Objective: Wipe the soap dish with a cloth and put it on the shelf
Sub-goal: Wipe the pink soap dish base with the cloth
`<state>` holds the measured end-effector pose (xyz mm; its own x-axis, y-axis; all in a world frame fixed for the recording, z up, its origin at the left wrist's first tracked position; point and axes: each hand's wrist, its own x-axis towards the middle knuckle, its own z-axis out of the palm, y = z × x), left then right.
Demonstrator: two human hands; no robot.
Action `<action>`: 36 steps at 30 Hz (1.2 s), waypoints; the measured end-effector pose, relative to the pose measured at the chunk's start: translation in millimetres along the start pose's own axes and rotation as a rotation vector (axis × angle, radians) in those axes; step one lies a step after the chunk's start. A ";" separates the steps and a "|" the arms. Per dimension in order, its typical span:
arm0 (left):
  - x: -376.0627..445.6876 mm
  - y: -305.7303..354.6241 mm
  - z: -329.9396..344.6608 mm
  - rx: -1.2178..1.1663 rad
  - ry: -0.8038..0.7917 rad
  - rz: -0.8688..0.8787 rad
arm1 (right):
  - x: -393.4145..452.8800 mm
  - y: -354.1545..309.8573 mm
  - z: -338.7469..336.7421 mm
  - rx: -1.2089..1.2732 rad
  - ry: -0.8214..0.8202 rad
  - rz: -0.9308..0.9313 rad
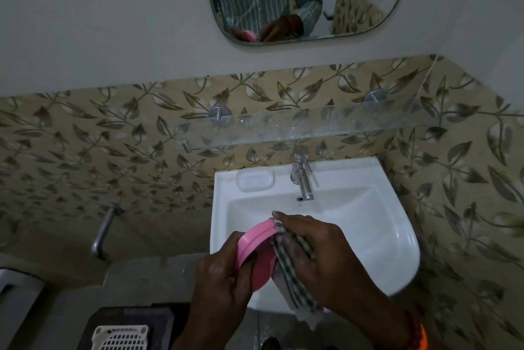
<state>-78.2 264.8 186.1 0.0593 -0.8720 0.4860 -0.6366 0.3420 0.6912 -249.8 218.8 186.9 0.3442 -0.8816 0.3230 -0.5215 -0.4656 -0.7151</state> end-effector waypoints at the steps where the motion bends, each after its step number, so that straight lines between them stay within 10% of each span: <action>1: 0.3 -1.4 0.3 0.007 -0.023 -0.012 | 0.2 0.3 -0.3 -0.075 -0.020 -0.052; 10: 8.8 -1.5 1.7 0.020 -0.297 0.011 | -9.3 -25.8 8.5 -0.721 -0.068 -0.486; 30: -1.4 -3.1 3.6 -0.019 0.099 -0.036 | -6.5 -9.1 16.0 0.523 -0.014 0.263; 36: 1.0 -1.1 13.1 -0.076 0.166 -0.098 | -9.6 -2.0 21.9 0.272 0.004 0.226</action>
<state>-87.5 259.0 178.8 0.2484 -0.8346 0.4917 -0.5623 0.2891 0.7748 -235.0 229.9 171.7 0.2407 -0.9606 0.1392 -0.3566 -0.2209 -0.9078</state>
